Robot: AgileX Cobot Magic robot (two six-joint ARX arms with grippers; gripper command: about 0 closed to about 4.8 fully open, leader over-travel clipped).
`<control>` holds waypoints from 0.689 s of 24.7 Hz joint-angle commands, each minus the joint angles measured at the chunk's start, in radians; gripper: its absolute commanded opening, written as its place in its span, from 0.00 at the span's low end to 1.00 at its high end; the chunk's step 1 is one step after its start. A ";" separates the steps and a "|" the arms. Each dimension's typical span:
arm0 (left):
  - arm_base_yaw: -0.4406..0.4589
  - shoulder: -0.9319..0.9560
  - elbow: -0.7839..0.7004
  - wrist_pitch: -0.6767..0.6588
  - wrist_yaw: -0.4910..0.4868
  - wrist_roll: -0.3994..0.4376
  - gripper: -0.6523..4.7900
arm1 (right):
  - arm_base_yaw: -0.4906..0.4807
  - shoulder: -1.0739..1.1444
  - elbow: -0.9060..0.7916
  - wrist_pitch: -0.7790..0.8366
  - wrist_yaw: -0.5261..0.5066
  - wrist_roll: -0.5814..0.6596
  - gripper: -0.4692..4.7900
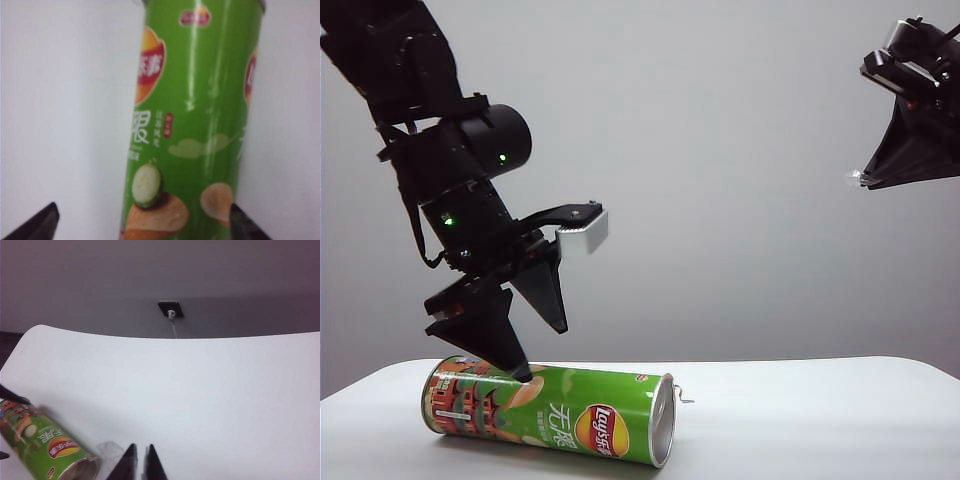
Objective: Pick up the green tub of chips from the desk, pull out the transparent container with the chips inside partially, and then place the chips back on the desk.
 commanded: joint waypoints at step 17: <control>-0.009 0.160 0.037 0.051 -0.096 0.011 0.95 | -0.001 0.015 0.005 0.032 -0.010 -0.003 0.13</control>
